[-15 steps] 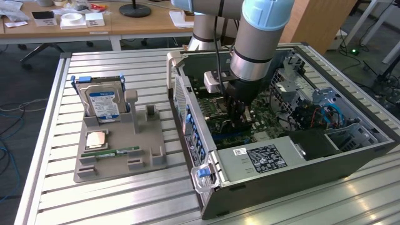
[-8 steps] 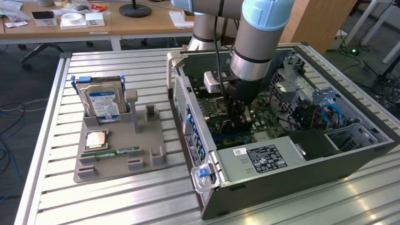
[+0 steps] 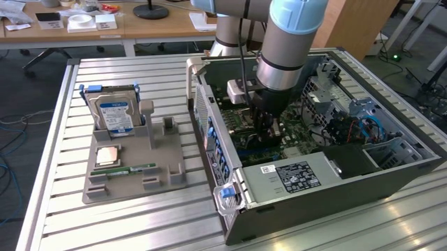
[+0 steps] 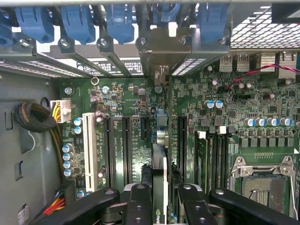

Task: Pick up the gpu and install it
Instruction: 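Insert the gpu into the slot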

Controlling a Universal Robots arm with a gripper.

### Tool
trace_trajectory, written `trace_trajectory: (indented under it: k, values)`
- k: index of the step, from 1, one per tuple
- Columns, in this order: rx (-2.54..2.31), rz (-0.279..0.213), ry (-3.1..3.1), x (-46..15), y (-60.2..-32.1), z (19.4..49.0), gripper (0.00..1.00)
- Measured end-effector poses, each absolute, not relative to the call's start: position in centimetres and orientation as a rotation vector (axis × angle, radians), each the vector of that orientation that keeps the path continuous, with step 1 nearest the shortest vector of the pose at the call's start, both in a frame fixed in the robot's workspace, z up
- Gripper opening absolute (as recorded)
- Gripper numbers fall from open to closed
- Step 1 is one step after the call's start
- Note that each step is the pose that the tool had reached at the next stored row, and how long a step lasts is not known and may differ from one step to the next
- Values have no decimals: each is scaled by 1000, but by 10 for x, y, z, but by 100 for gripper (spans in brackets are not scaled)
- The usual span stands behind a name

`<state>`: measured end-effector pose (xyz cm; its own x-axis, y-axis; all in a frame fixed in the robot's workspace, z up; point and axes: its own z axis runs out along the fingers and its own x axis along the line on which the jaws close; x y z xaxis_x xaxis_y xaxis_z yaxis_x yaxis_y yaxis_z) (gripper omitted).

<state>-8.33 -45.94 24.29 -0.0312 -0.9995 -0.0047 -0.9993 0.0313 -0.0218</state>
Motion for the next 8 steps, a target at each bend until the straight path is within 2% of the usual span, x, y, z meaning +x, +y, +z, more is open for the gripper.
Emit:
trace_trajectory:
  k: [8]
  values:
    - [-2174, -19, 2243, -84, -459, 242, 26]
